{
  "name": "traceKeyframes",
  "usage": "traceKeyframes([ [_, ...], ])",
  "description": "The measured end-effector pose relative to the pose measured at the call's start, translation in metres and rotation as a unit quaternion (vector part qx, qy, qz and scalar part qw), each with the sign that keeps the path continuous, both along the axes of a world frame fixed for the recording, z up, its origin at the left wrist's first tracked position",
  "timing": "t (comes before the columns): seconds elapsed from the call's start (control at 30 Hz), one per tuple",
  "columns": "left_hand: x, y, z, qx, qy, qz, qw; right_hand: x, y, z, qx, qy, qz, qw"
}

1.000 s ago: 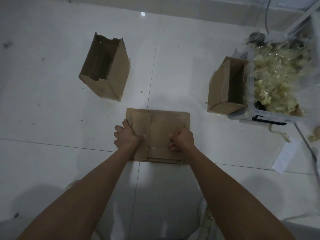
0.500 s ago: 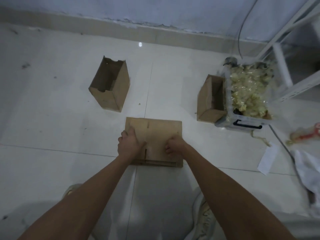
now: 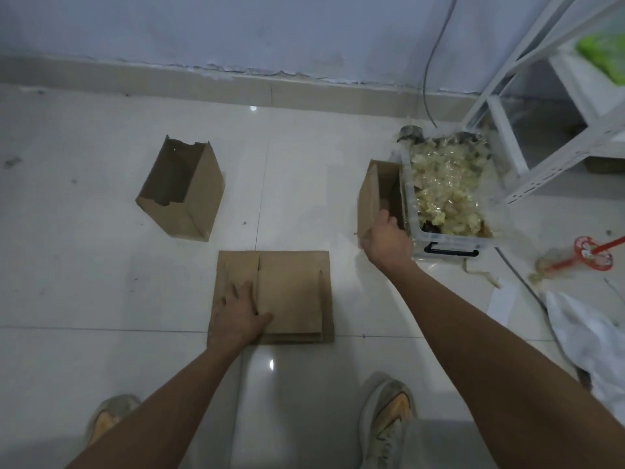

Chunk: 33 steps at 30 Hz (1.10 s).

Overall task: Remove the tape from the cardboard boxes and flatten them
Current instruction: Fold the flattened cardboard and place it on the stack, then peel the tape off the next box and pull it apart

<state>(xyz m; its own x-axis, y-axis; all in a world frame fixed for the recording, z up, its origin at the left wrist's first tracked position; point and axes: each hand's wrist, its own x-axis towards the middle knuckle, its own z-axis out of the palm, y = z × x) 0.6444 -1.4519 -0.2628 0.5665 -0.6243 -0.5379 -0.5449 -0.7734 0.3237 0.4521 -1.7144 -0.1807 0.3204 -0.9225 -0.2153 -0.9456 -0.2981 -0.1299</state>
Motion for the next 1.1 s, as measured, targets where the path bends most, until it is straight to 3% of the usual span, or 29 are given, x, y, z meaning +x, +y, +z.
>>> traceKeyframes([
  [0.13, -0.001, 0.002, -0.007, -0.003, -0.028, -0.018, 0.999, 0.002, -0.008, -0.013, -0.016, 0.024, -0.044, 0.999],
  [0.3, -0.002, 0.005, -0.011, -0.007, -0.052, -0.029, 0.998, 0.011, -0.015, -0.010, 0.000, -0.012, -0.111, 0.994],
  [0.57, 0.004, 0.015, -0.005, -0.074, 0.008, 0.023, 0.997, 0.017, 0.022, 0.035, -0.040, -0.114, -0.008, 0.993],
  [0.73, 0.020, 0.024, 0.006, -0.144, 0.137, 0.092, 0.976, 0.008, 0.079, 0.054, 0.054, -0.171, 0.137, 0.974],
  [0.87, 0.026, 0.033, 0.031, -0.240, 0.307, 0.107, 0.915, 0.013, 0.115, 0.045, 0.154, -0.135, 0.210, 0.956],
  [0.97, 0.030, 0.044, 0.039, -0.258, 0.339, 0.118, 0.897, 0.019, 0.132, 0.044, 0.164, -0.148, 0.202, 0.954],
  [1.1, 0.042, 0.057, 0.062, -0.243, 0.335, 0.100, 0.905, 0.027, 0.143, 0.061, 0.180, -0.143, 0.205, 0.952],
])
